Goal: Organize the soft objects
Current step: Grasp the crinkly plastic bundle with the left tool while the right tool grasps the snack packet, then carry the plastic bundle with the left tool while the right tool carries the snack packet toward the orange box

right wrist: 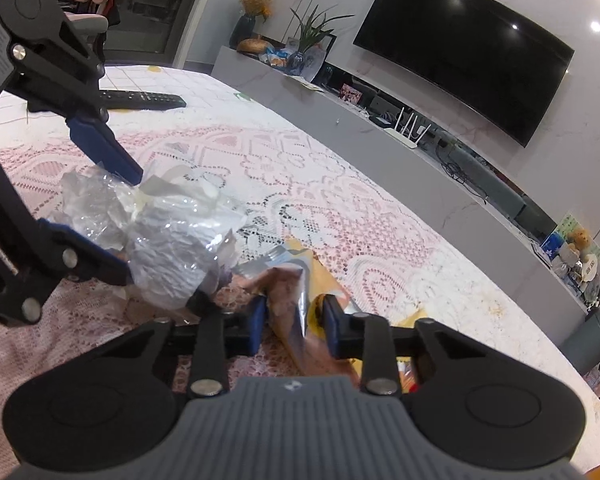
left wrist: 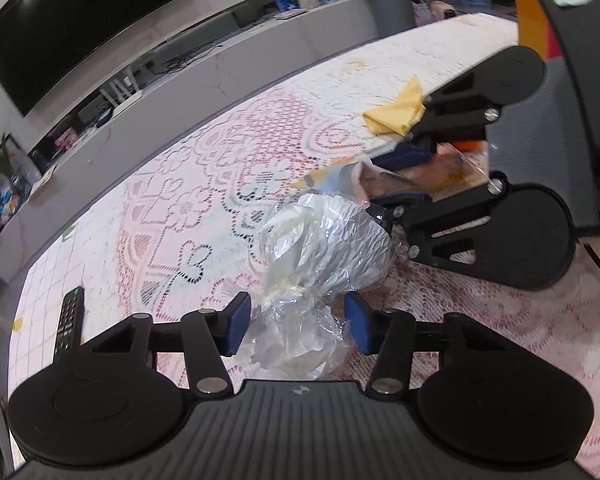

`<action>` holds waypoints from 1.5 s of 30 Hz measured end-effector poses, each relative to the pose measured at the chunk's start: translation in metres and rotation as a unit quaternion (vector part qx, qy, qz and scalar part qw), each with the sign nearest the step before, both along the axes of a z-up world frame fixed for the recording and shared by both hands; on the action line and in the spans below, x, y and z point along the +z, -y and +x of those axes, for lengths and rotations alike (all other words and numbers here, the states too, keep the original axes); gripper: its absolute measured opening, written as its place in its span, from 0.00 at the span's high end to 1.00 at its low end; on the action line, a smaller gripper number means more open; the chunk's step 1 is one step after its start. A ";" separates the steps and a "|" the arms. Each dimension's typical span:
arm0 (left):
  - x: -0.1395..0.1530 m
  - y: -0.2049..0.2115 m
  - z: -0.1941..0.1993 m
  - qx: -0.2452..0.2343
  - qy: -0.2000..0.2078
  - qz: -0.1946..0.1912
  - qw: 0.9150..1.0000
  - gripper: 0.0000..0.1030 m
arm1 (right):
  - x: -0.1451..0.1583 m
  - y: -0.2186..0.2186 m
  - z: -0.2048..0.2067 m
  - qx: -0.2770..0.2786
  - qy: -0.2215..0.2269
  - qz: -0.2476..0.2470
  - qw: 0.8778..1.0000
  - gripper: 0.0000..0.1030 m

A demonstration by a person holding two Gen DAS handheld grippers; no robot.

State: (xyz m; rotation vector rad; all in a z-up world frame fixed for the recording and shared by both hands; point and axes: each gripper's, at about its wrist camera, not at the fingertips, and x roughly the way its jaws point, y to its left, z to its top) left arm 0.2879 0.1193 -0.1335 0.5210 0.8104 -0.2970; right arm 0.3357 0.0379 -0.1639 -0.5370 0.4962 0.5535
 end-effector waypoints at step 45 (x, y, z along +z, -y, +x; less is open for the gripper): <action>0.172 0.201 -0.163 -0.056 0.067 -0.243 0.966 0.55 | 0.195 0.272 -0.286 -0.198 0.101 0.209 0.952 0.89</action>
